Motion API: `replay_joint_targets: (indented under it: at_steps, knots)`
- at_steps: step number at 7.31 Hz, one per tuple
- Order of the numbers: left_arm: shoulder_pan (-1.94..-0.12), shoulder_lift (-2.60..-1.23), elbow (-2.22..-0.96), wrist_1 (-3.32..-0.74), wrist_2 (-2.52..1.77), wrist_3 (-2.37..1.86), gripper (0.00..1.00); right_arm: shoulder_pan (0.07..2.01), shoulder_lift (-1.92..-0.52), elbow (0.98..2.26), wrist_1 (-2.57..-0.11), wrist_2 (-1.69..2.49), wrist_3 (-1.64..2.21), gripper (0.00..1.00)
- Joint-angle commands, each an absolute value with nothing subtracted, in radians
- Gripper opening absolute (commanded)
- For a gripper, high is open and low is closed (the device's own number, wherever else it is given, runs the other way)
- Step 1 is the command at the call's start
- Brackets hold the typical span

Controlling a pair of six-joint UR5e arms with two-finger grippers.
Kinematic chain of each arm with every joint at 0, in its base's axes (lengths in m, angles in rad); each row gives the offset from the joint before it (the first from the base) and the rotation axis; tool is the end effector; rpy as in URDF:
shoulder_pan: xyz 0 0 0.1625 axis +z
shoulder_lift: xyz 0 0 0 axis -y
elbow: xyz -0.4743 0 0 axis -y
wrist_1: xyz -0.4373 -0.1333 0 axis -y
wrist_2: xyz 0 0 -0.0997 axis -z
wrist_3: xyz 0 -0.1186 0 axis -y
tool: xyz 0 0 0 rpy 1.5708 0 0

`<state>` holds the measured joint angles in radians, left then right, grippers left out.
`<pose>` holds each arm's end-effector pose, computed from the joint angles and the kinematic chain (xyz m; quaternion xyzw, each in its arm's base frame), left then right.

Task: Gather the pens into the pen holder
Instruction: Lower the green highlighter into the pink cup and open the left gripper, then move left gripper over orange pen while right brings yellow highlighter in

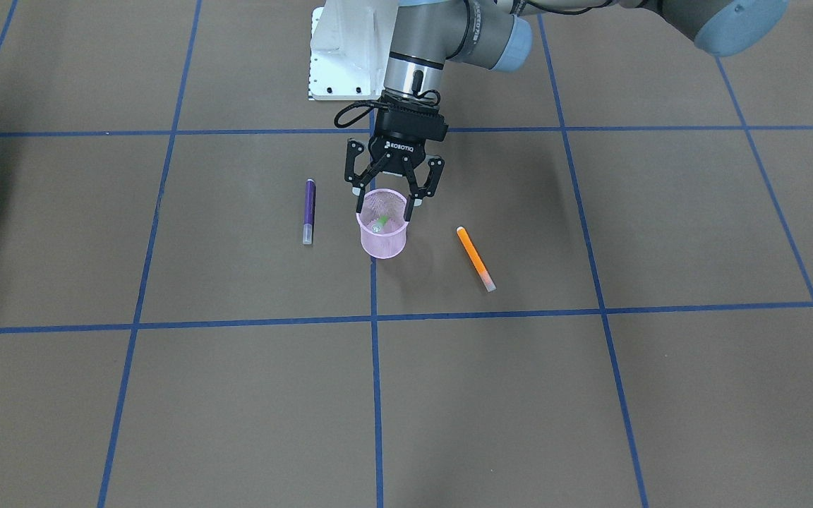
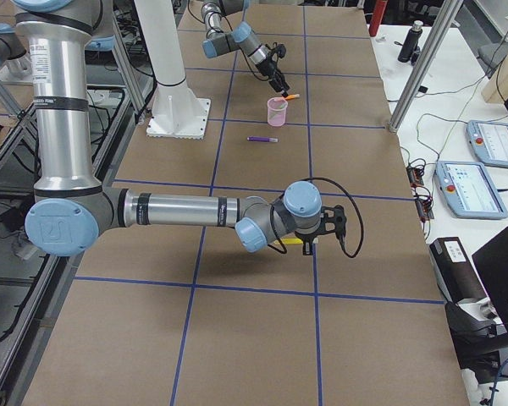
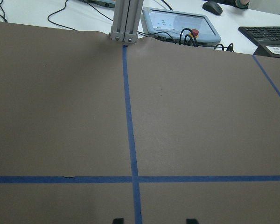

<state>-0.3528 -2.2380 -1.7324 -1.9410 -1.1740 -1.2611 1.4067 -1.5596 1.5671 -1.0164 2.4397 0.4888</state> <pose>0.6205 -0.4193 0.1596 0.3338 0.4702 -0.1286 0.8068 -0.0506 -0.5671 0.6452 0.1085 -0.4637 0.0257 0.8789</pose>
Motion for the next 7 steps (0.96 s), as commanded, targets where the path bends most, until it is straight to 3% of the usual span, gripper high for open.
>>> replay_joint_targets:
  at_steps: [1,5,7]
  knots:
    - [-0.363,-2.24,-1.8,-1.832,-1.25,-1.261,1.0,1.407,-1.554,1.72,-1.028,2.442,0.55,0.0]
    - [-0.596,-2.24,-1.806,-1.541,-1.691,-1.279,1.0,1.39,-1.48,1.845,-1.011,2.43,0.741,0.0]
    - [-0.652,-2.238,-1.705,-1.543,-1.778,-1.354,1.0,1.375,-1.476,1.862,-0.965,2.427,0.741,0.0]
